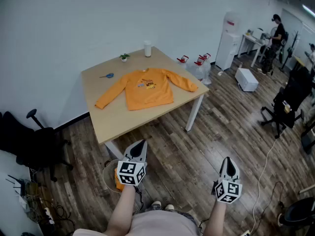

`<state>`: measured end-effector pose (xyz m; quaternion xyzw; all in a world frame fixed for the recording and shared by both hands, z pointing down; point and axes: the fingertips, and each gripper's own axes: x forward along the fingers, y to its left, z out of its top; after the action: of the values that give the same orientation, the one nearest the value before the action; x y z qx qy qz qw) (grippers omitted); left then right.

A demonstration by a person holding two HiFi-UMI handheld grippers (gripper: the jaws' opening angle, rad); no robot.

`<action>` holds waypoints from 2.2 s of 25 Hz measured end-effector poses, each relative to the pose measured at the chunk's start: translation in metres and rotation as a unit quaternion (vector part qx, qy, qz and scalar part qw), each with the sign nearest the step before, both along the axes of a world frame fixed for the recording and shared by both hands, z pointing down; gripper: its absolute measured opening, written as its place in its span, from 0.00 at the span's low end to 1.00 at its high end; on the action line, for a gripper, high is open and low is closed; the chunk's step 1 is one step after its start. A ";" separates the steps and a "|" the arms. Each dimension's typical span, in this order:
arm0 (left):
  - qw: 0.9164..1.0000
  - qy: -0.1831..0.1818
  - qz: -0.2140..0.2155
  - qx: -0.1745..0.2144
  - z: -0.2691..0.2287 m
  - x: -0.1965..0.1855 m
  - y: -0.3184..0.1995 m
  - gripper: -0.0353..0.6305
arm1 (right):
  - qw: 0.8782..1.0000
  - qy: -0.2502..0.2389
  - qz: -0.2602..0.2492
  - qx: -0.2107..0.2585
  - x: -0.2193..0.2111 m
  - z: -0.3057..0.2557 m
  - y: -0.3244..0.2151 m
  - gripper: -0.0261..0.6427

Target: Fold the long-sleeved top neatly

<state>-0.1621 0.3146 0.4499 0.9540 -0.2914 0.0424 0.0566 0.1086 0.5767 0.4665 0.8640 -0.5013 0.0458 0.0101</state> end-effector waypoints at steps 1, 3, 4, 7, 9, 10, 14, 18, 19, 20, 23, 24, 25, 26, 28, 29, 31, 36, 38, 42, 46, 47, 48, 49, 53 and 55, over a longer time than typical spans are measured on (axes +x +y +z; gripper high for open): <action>1.000 0.000 0.000 0.000 0.000 0.000 0.000 0.06 | 1.000 0.000 0.000 0.000 -0.001 0.000 0.000 0.05; 1.000 0.000 0.001 0.000 0.000 -0.001 -0.001 0.06 | 1.000 -0.001 0.000 0.000 -0.002 -0.001 -0.001 0.05; 1.000 0.000 0.001 -0.001 0.001 -0.001 -0.001 0.06 | 1.000 -0.001 0.000 0.000 -0.002 -0.001 -0.001 0.05; 1.000 -0.001 0.000 -0.002 0.002 -0.001 -0.002 0.06 | 1.000 0.000 -0.002 0.000 -0.002 -0.001 -0.002 0.05; 1.000 -0.002 0.000 -0.003 0.003 -0.001 -0.002 0.06 | 1.000 0.001 -0.005 -0.001 -0.003 -0.001 -0.003 0.05; 1.000 -0.002 0.000 -0.004 0.003 -0.001 -0.002 0.06 | 1.000 0.002 -0.007 -0.002 -0.004 -0.002 -0.004 0.05; 1.000 -0.001 0.001 -0.005 0.004 0.001 -0.001 0.06 | 1.000 -0.002 -0.009 0.002 -0.004 -0.001 -0.003 0.05; 1.000 0.000 0.000 -0.010 0.007 0.001 0.000 0.06 | 1.000 -0.012 -0.009 0.016 -0.003 0.000 -0.002 0.05; 1.000 0.001 -0.001 -0.012 0.008 0.000 0.000 0.06 | 1.000 -0.013 -0.010 0.017 -0.004 0.000 -0.002 0.05; 1.000 0.001 -0.002 -0.014 0.008 0.000 0.000 0.06 | 1.000 -0.014 -0.011 0.019 -0.004 -0.001 -0.002 0.05; 1.000 0.003 -0.004 -0.018 0.010 -0.002 0.000 0.06 | 0.999 -0.019 -0.015 0.031 -0.005 -0.002 -0.003 0.05; 1.000 0.004 -0.004 -0.019 0.010 -0.002 0.001 0.06 | 0.999 -0.021 -0.016 0.033 -0.005 -0.002 -0.003 0.05; 1.000 0.004 -0.003 -0.020 0.011 -0.002 0.002 0.06 | 0.999 -0.021 -0.016 0.033 -0.006 -0.002 -0.003 0.05; 1.000 0.003 -0.001 -0.022 0.011 -0.002 0.003 0.06 | 0.999 -0.022 -0.017 0.032 -0.006 -0.002 -0.004 0.05; 1.000 0.002 0.003 -0.024 0.013 -0.002 0.005 0.06 | 0.999 -0.021 -0.021 0.028 -0.009 -0.002 -0.006 0.05; 1.000 0.002 0.006 -0.024 0.013 -0.001 0.007 0.06 | 0.999 -0.021 -0.024 0.026 -0.010 -0.002 -0.007 0.05; 1.000 0.001 0.009 -0.023 0.014 0.000 0.010 0.06 | 0.999 -0.023 -0.028 0.024 -0.012 -0.001 -0.007 0.05; 0.999 0.017 0.033 -0.017 0.007 0.007 0.018 0.08 | 0.996 -0.054 -0.050 0.049 -0.013 -0.003 -0.010 0.25; 0.999 0.026 0.043 -0.015 0.002 0.007 0.019 0.21 | 0.995 -0.059 -0.056 0.061 -0.013 -0.008 -0.012 0.37; 0.998 0.045 0.049 -0.016 -0.002 0.002 0.018 0.47 | 0.995 -0.046 -0.052 0.073 -0.010 -0.015 -0.013 0.57; 0.998 0.054 0.037 -0.019 0.002 -0.005 0.013 0.66 | 0.994 -0.059 -0.050 0.082 -0.008 -0.011 -0.018 0.76; 0.998 0.049 0.034 -0.018 0.004 -0.006 0.012 0.68 | 0.993 -0.062 -0.052 0.081 -0.009 -0.010 -0.020 0.78; 0.998 0.045 0.033 -0.015 0.005 -0.006 0.011 0.70 | 0.993 -0.064 -0.053 0.080 -0.009 -0.009 -0.022 0.80; 0.999 0.041 0.032 -0.014 0.006 -0.006 0.009 0.71 | 0.993 -0.064 -0.054 0.078 -0.010 -0.008 -0.025 0.81; 0.999 0.041 0.029 -0.013 0.006 -0.008 0.002 0.72 | 0.993 -0.069 -0.057 0.078 -0.010 -0.008 -0.036 0.83; 0.999 0.042 0.028 -0.012 0.005 -0.008 -0.002 0.72 | 0.993 -0.070 -0.059 0.078 -0.011 -0.008 -0.043 0.83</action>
<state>-0.1704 0.3125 0.4548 0.9620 -0.2611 0.0074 0.0790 0.0980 0.5338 0.4587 0.8256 -0.5532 0.0661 -0.0897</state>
